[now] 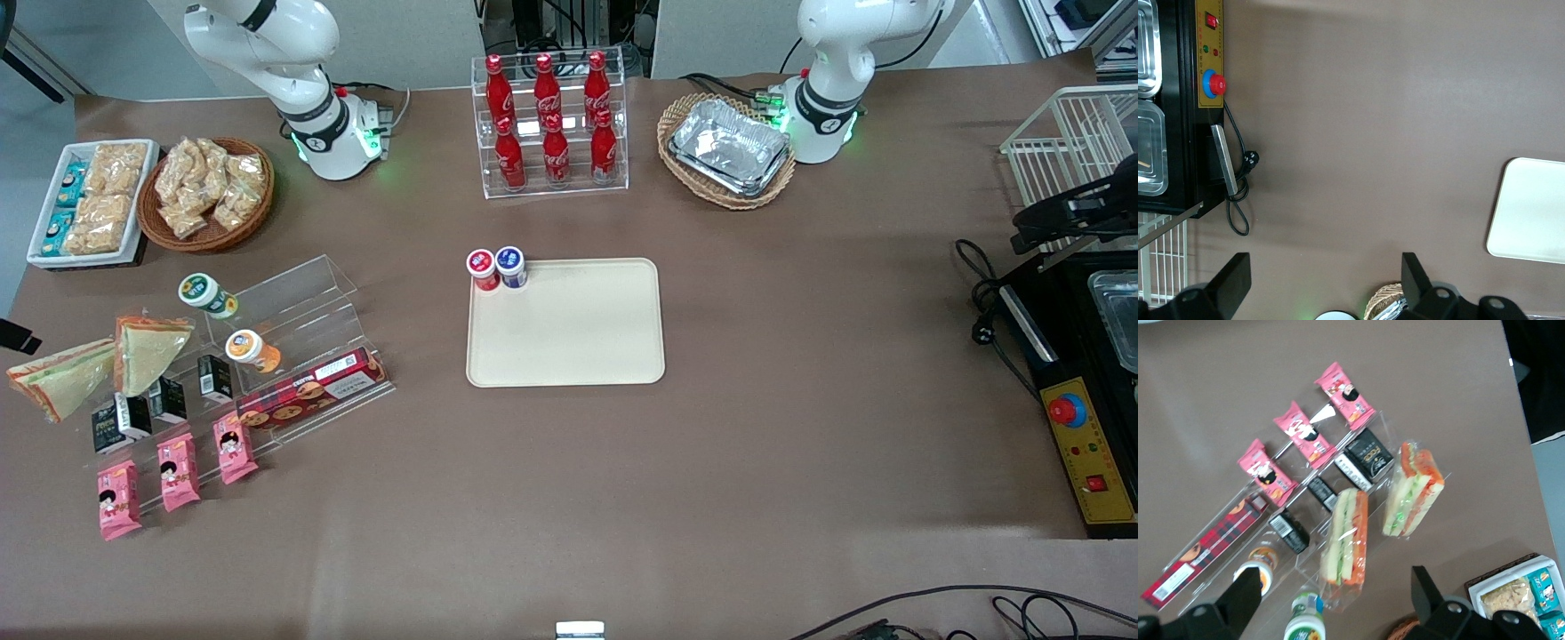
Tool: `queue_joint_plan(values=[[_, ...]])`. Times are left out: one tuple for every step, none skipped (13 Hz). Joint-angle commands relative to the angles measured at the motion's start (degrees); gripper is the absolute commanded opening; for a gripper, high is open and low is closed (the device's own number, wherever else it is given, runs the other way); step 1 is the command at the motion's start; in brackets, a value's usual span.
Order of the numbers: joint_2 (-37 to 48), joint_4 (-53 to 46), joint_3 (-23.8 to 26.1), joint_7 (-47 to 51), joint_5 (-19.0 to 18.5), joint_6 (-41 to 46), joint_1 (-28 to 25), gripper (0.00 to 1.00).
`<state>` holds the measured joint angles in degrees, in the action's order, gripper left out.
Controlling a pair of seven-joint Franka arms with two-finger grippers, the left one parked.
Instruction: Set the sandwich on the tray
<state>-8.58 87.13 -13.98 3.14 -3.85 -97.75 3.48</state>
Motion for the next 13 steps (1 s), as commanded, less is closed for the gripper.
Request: queue_joint_plan(values=[[-2.4,-0.2,-3.5,0.4,-0.3,-4.8,0.0,1.0],[-3.6,0.3,-4.9,0.4,0.0,-6.7,0.0,1.0],[-4.5,1.3,-5.8,-0.1,1.3,-9.2,0.1,1.0],[-5.2,3.5,-6.2,-0.5,3.1,-12.6,1.2,1.0],[-5.2,6.3,-6.2,-0.5,3.9,-16.2,1.5,1.0],[-5.3,7.9,-6.2,-0.5,4.6,-18.7,1.5,1.0],[-6.1,8.1,-6.2,-0.4,5.1,-19.7,1.5,1.0],[-7.1,8.1,-6.3,-0.4,5.2,-20.7,1.6,1.0],[-7.6,8.5,-6.5,-0.4,5.2,-21.5,1.9,1.0],[-7.9,9.7,-6.6,-0.6,5.2,-22.9,3.2,1.0],[-7.7,11.9,-6.6,-0.7,5.2,-25.1,3.6,1.0],[-7.5,13.0,-6.7,-0.9,5.2,-25.8,3.7,1.0],[-7.5,13.2,-6.7,-1.6,5.2,-25.9,4.6,1.0]])
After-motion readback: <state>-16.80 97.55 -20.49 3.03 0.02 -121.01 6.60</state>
